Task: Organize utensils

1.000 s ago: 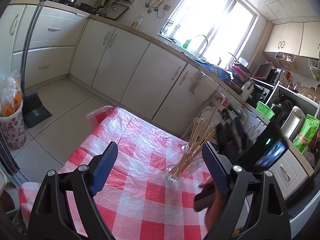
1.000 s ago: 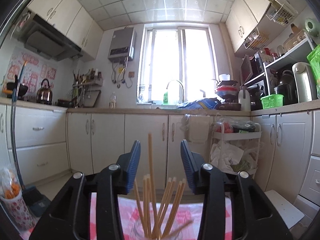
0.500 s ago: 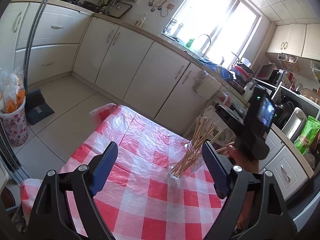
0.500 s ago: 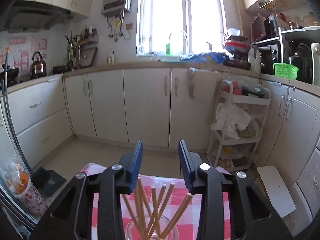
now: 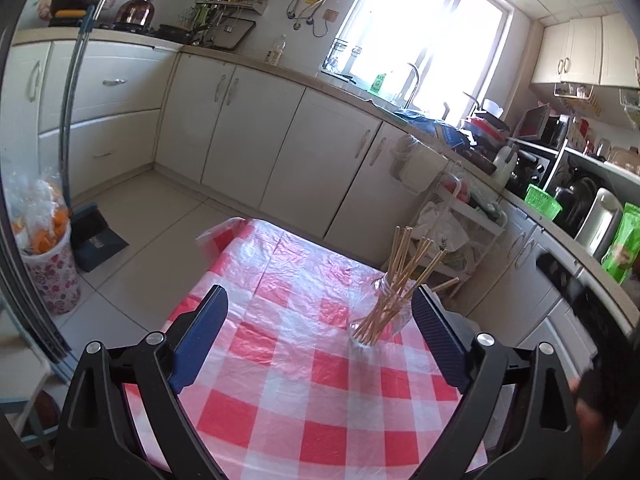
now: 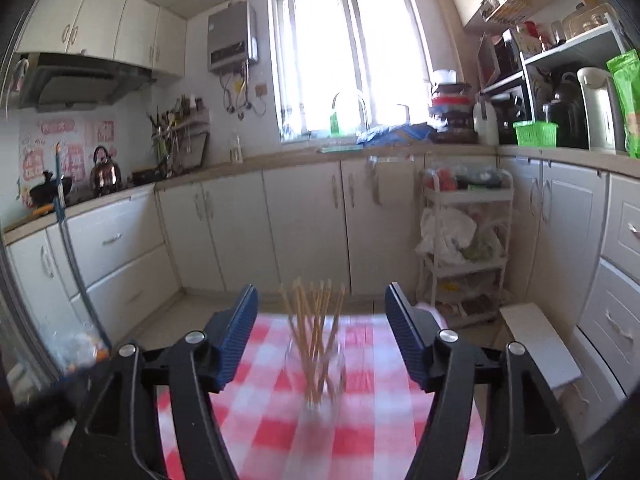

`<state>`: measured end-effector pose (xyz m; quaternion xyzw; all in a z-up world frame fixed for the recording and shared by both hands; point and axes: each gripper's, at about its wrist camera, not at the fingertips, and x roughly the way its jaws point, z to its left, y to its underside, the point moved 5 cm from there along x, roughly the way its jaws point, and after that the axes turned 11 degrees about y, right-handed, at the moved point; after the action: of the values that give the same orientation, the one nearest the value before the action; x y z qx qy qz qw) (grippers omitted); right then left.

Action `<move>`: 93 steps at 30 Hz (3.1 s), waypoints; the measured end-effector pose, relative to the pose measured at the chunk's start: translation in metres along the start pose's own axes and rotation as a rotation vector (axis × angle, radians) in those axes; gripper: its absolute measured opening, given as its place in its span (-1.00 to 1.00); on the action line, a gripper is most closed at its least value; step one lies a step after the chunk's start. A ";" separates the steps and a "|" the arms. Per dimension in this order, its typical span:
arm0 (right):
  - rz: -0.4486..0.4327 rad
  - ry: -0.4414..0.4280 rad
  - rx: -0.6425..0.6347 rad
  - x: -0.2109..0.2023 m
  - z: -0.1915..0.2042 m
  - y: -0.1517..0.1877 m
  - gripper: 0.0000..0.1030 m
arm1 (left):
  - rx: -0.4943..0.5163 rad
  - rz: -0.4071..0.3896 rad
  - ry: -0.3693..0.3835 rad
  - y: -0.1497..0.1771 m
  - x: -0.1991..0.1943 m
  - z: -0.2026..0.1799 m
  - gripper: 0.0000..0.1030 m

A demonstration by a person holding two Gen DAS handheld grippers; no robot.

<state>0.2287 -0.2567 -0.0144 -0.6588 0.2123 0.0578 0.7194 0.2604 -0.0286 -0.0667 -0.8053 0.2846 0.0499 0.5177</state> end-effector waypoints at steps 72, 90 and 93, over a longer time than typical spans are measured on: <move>0.281 -0.011 0.055 -0.287 0.022 0.134 0.86 | 0.259 0.166 -0.179 0.085 -0.276 -0.046 0.86; 0.279 -0.011 0.053 -0.287 0.023 0.134 0.86 | 0.261 0.165 -0.182 0.085 -0.276 -0.044 0.86; 0.279 -0.010 0.053 -0.287 0.023 0.134 0.86 | 0.260 0.166 -0.182 0.085 -0.276 -0.044 0.86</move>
<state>-0.0739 -0.1608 -0.0276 -0.6032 0.2995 0.1550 0.7228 -0.0225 0.0200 -0.0117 -0.6975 0.3060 0.1279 0.6353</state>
